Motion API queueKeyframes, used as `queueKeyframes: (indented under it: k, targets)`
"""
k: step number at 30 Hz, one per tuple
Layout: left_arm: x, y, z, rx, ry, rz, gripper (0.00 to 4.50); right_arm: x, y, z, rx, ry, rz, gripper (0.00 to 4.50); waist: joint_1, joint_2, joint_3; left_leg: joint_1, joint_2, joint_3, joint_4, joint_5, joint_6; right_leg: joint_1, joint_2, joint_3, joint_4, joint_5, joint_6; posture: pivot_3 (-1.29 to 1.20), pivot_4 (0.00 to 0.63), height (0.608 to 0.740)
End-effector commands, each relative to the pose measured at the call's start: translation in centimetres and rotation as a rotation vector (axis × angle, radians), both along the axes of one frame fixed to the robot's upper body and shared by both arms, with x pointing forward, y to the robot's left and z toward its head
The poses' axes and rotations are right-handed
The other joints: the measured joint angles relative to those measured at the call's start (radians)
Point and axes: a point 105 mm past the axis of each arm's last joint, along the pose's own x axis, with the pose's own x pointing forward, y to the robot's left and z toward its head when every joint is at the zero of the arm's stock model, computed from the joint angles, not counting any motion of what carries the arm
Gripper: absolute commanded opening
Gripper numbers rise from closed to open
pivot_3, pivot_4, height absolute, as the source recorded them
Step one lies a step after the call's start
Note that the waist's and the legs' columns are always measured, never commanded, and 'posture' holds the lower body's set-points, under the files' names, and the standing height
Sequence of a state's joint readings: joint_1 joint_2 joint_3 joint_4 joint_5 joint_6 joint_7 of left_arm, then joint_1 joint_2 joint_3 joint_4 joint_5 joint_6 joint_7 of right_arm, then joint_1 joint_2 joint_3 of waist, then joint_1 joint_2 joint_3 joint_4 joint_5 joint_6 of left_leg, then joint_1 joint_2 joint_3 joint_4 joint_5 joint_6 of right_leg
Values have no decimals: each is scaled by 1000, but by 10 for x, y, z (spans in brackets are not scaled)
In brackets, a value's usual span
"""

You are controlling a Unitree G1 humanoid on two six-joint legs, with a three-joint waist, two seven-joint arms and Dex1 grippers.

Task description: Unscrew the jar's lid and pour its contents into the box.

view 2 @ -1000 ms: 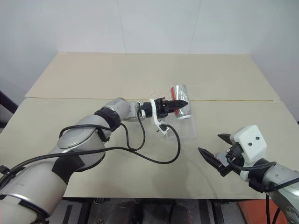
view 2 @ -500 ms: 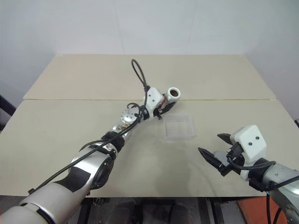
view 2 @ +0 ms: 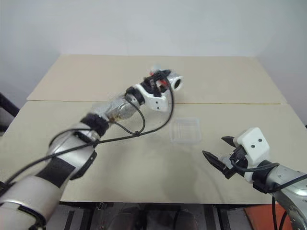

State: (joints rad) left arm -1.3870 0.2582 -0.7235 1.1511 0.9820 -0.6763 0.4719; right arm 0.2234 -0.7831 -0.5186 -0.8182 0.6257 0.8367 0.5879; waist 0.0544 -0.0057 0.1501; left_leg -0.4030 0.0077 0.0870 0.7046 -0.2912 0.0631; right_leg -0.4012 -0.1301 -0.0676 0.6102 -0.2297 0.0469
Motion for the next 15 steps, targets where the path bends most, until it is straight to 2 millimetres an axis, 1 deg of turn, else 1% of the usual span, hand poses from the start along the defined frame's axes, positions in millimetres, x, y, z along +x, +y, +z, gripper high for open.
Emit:
queueKeyframes:
  k: [1,2,4,7,8,11,15]
  targets:
    - [-15,-17,-23,178,-158,-115,1862,-4,5,9,-24,-57,17,4483,2,0,0,0,0,0,0,0,0,0,0,0,0,0,0,0,150,740]
    - [-17,-19,-28,213,-190,-133,1862,-4,5,9,-24,-56,14,4483,0,0,0,-1,0,0,0,0,0,-1,0,0,0,0,1,0,150,740]
    - [-19,-22,-45,307,-246,-160,1862,-6,6,8,-12,-59,7,4483,-5,0,0,-3,0,0,0,0,0,-3,0,0,0,0,1,0,150,740]
    - [-17,-22,-59,383,-278,-147,1862,-8,9,9,-3,-67,2,4483,-15,0,0,-3,0,0,0,0,-1,-4,0,0,1,0,1,0,150,740]
    - [-16,-23,-59,381,-278,-141,1862,-9,9,9,4,-69,-2,4483,-17,-1,0,-2,0,0,0,0,-1,-3,0,0,1,0,1,0,150,740]
    - [-16,-27,-51,360,-305,-133,1862,-14,8,7,2,-64,-12,4483,-17,-1,0,-2,1,0,0,0,-1,-3,0,0,2,0,1,0,150,740]
    - [-17,-30,-49,366,-318,-144,1862,-16,6,6,-9,-53,-16,4483,-16,-1,0,-2,1,1,0,0,0,-3,0,0,1,0,1,0,150,740]
